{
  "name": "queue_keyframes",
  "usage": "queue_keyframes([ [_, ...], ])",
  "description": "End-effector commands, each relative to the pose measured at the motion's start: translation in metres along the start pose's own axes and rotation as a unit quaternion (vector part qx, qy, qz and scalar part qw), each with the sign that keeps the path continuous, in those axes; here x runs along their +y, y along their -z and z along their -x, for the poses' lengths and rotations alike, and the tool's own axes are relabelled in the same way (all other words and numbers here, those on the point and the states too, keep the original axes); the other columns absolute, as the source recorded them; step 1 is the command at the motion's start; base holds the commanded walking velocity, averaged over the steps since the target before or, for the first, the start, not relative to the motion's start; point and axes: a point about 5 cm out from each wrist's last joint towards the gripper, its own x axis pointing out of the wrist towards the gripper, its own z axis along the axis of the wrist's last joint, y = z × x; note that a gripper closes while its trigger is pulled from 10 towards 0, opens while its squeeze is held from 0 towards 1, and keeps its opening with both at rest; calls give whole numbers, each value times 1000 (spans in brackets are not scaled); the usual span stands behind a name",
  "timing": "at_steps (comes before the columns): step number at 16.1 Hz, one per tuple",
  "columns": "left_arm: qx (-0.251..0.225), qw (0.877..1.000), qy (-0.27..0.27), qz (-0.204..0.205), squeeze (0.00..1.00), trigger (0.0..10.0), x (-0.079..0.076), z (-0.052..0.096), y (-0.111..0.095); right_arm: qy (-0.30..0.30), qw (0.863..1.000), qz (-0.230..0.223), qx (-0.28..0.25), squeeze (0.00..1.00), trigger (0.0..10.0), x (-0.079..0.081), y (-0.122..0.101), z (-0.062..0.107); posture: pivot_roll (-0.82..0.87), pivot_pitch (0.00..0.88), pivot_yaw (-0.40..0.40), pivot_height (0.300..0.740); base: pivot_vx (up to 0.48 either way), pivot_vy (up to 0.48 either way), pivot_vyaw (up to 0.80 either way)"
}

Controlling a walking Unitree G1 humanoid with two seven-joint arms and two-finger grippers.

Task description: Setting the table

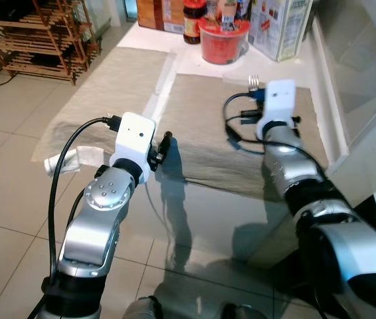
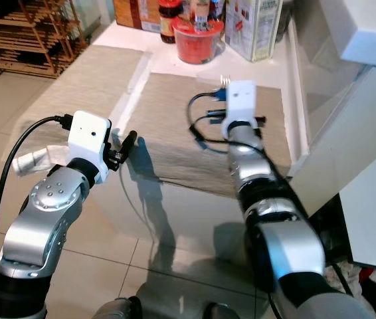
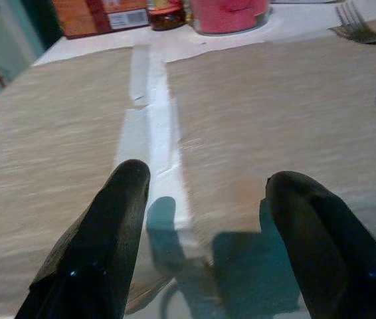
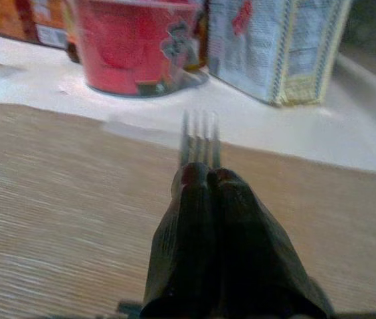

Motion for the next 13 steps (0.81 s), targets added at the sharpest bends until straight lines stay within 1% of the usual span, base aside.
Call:
queue_keyframes([
  [1,-9,1000,4,-1,0,10000,-2,-2,-2,-6,999,14,-40,0,0,4,-13,0,125,100,29,740,0,0,0],
  [2,-10,1000,4,0,0,10000,-3,-2,-2,-12,998,19,-64,0,0,7,-20,1,123,95,29,740,0,0,0],
  [3,-12,1000,2,1,0,10000,-3,-3,-2,-10,997,12,-77,0,0,7,-26,0,121,90,28,740,0,0,0],
  [5,-14,1000,2,1,0,10000,-2,-5,-3,-12,996,18,-92,0,0,7,-32,1,116,81,28,740,0,0,0],
  [6,-17,1000,2,0,0,10000,-3,-7,-3,2,997,13,-71,0,0,5,-27,0,113,78,27,740,0,0,0],
  [7,-19,1000,2,0,0,10000,-3,-7,-3,14,999,5,-48,1000,10000,3,-22,0,111,77,28,740,0,0,0],
  [9,-21,1000,4,-2,0,10000,-4,-8,-3,24,999,-11,-28,1000,10000,1,-19,0,109,75,30,740,0,0,0],
  [11,-23,1000,6,-3,0,10000,-5,-9,-3,37,999,-15,-27,1000,10000,-5,-21,-1,108,74,30,740,0,0,0],
  [13,-23,1000,6,-3,0,10000,-5,-10,-3,41,999,-17,-25,1000,10000,-7,-22,-2,104,72,28,740,0,0,0],
])
